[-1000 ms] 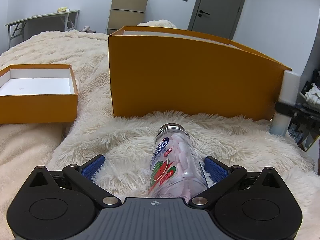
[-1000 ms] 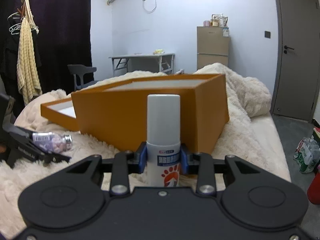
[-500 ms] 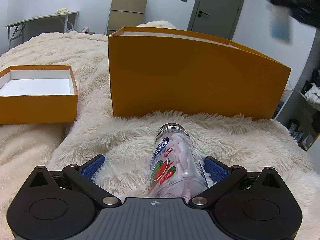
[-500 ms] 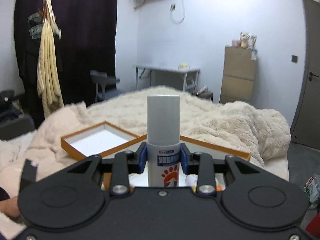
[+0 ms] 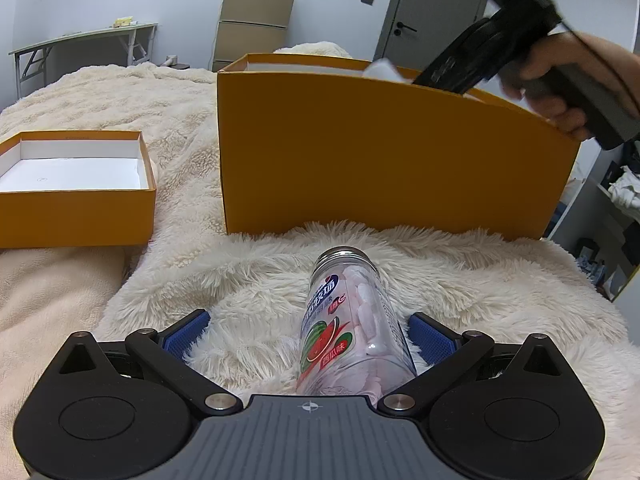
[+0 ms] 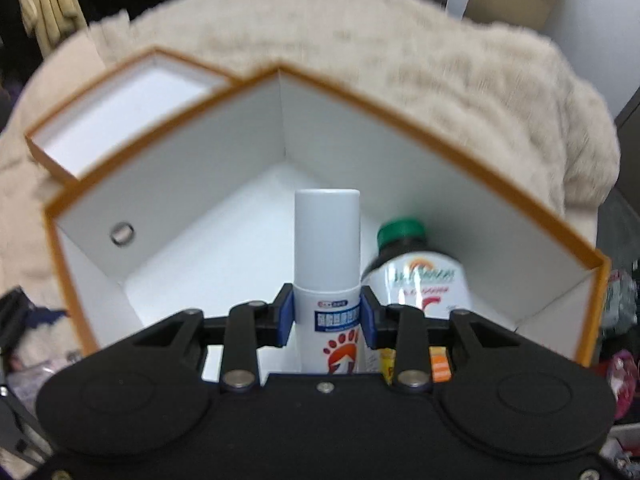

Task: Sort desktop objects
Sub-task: 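Open the right tool to release the spray bottle and withdraw, then lower the pink tablet jar onto the blanket and open the left tool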

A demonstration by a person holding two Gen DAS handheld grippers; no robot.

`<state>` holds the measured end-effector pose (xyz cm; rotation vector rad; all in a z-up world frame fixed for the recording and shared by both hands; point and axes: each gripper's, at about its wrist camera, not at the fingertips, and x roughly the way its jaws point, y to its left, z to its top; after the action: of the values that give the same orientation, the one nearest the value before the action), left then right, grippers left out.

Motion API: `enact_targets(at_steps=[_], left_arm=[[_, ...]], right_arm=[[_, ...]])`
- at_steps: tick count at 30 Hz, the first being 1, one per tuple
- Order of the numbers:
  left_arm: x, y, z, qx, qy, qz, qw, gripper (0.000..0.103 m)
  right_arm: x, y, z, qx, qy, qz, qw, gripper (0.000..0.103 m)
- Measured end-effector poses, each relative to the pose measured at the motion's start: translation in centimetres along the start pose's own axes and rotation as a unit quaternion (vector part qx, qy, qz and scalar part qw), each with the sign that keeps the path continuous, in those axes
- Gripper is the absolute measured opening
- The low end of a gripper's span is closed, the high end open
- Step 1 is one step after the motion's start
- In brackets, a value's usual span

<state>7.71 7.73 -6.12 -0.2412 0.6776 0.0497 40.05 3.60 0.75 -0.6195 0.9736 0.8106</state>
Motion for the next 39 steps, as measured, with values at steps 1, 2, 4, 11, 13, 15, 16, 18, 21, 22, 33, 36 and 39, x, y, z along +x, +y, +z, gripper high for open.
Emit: enact_targets(at_steps=[1,2,4,11,13,15,16,18,21,22,33,36,39], left_arm=[[-0.1,0.0,0.0,0.000,0.000,0.000,1.0000,0.103],[-0.1,0.0,0.0,0.000,0.000,0.000,1.0000,0.103],[-0.1,0.0,0.0,0.000,0.000,-0.001,1.0000,0.103],[-0.1,0.1,0.0,-0.002,0.000,-0.002,1.0000,0.103],[-0.1,0.0,-0.1,-0.002,0.000,-0.002,1.0000,0.103],[-0.1,0.0,-0.1,-0.002,0.000,-0.002,1.0000,0.103],[-0.1,0.0,-0.1,-0.002,0.000,-0.002,1.0000,0.103],[0.1,0.3,0.0,-0.003,0.000,-0.003,1.0000,0.103],[-0.4,0.0,-0.3,-0.001,-0.001,-0.002,1.0000,0.103],[-0.3,0.0,-0.4,0.000,-0.001,-0.001,1.0000,0.103],[-0.2,-0.2,-0.2,0.001,0.002,0.004,1.0000,0.103],[-0.3,-0.1,-0.2,-0.001,0.000,0.002,1.0000,0.103],[-0.4,-0.3,-0.3,0.000,0.000,0.002,1.0000,0.103]], right_arm=[[0.0,0.3,0.0,-0.008,0.005,-0.007,1.000,0.032],[0.1,0.6,0.1,-0.015,0.011,-0.014,1.000,0.032],[-0.2,1.2,0.1,-0.026,0.008,-0.028,0.999,0.033],[-5.8,1.4,-1.4,0.002,-0.107,-0.013,0.994,0.043],[-7.9,1.4,-3.3,0.019,-0.152,0.006,0.988,0.047],[-9.8,1.7,-6.1,0.033,-0.194,0.026,0.980,0.061],[-10.8,1.8,-7.4,0.041,-0.214,0.036,0.975,0.064],[-12.6,2.0,-10.1,0.055,-0.256,0.056,0.964,0.073],[-15.4,2.4,-14.2,0.076,-0.316,0.086,0.942,0.090],[-16.4,2.5,-15.6,0.083,-0.336,0.096,0.933,0.093],[-8.3,4.2,-21.4,0.191,-0.298,0.224,0.908,0.089],[-7.9,2.9,-21.6,0.221,-0.296,0.238,0.898,0.090],[-7.5,2.3,-21.8,0.232,-0.297,0.235,0.896,0.090]])
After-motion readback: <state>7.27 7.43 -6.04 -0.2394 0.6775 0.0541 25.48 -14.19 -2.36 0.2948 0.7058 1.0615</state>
